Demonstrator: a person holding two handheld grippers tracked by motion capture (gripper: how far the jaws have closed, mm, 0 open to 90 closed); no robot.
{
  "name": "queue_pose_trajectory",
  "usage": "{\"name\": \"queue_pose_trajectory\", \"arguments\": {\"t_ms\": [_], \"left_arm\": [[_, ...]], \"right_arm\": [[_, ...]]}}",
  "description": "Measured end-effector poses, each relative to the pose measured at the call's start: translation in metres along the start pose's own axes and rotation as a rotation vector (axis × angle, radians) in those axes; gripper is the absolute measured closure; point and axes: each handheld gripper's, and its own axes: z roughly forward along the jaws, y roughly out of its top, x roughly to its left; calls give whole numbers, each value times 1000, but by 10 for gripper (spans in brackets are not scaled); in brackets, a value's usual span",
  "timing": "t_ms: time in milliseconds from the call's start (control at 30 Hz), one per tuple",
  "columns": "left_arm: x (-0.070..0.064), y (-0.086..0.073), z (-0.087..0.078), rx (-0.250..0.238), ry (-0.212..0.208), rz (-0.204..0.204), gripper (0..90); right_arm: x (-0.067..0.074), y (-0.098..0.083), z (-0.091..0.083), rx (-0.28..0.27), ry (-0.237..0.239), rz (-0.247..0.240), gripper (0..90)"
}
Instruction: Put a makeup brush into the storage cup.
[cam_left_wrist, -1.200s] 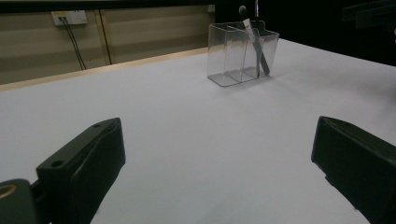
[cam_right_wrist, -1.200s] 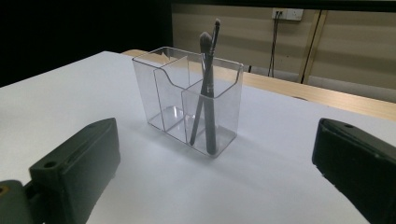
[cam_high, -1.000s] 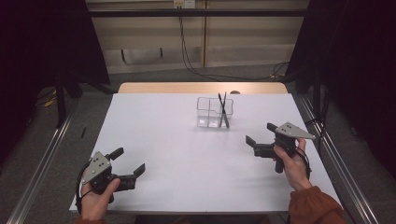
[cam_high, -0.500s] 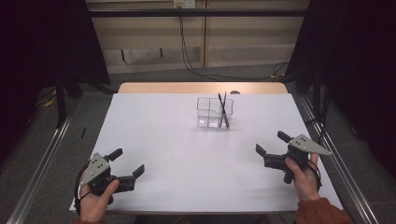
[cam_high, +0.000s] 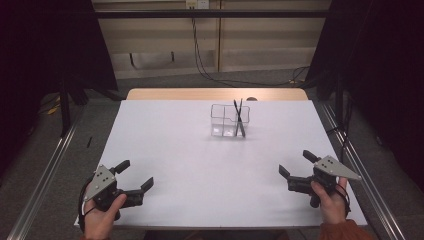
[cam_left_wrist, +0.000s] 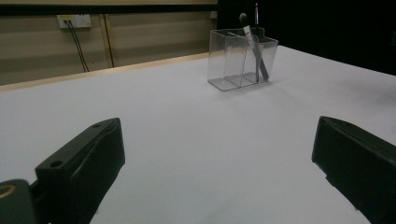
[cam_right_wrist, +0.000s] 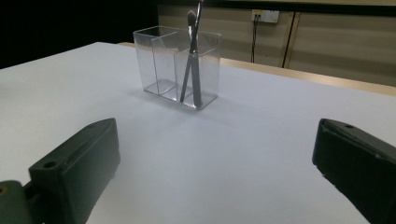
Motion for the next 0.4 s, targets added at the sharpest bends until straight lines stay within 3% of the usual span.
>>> {"name": "queue_pose_trajectory", "arguments": {"t_ms": [400], "left_arm": [[0,-1,1,12,17,-12,26]], "right_arm": [[-1,-3,-3,12,19,3,6]]}}
